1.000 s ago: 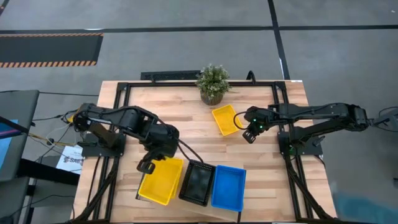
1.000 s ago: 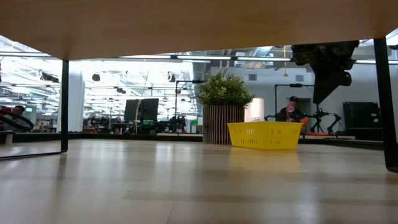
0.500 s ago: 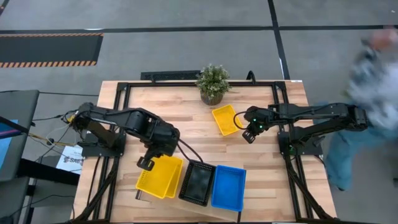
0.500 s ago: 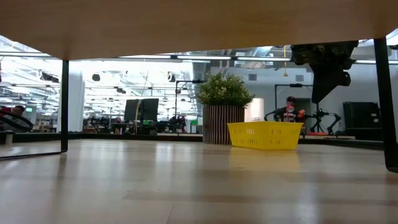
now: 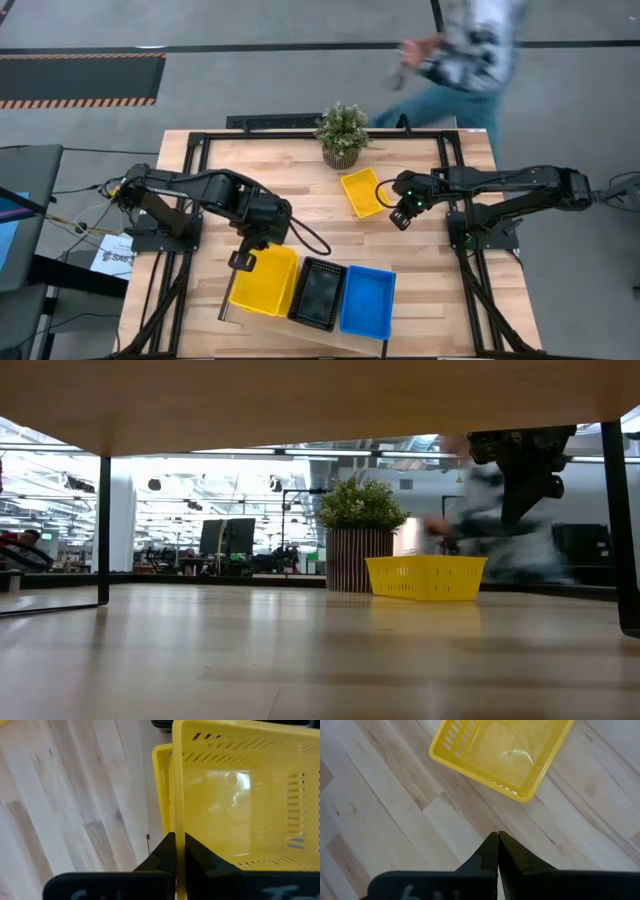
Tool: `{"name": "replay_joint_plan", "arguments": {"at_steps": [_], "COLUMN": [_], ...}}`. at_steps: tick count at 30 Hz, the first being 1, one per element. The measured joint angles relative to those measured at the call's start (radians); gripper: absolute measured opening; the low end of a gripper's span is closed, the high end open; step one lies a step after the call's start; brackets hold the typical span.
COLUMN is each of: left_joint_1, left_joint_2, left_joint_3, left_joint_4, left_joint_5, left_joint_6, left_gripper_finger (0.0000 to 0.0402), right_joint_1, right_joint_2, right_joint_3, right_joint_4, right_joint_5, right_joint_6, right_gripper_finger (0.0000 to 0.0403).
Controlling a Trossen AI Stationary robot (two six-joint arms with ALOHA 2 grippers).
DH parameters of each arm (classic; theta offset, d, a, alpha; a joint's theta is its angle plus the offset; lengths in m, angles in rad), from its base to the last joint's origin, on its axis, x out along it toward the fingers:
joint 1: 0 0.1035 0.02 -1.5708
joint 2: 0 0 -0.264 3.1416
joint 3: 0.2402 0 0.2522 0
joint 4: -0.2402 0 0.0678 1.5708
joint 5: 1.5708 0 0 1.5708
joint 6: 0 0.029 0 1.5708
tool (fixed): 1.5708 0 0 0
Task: Stack baskets on shelf by color
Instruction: Stack the left yellow bin on top of the yellow bin on the shelf
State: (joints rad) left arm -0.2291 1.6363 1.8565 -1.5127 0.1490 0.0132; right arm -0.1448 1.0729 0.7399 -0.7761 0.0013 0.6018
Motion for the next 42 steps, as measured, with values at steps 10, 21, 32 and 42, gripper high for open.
{"name": "replay_joint_plan", "arguments": {"at_steps": [10,21,32,42], "left_joint_1": [0.000,-0.001,-0.001,-0.006], "left_joint_2": [0.000,0.043,0.068,0.068], "left_joint_3": [0.034,0.033,0.032,0.032], "left_joint_4": [0.012,0.037,0.017,0.019], "left_joint_5": [-0.006,0.004,0.030,0.037], "left_joint_6": [-0.075,-0.105,-0.145,-0.185], "left_gripper_finger": [0.0000,0.0000,0.0000,0.0044], "right_joint_1": [0.000,0.000,0.000,0.000], "right_joint_2": [0.000,0.000,0.000,0.000], "right_joint_3": [0.000,0.000,0.000,0.000], "right_joint_4": [0.000,0.000,0.000,0.002], "right_joint_5": [0.000,0.000,0.000,0.000], "right_joint_6": [-0.001,-0.005,-0.008,-0.010], "right_gripper_finger": [0.0026,0.0026,0.0026,0.0026]}}
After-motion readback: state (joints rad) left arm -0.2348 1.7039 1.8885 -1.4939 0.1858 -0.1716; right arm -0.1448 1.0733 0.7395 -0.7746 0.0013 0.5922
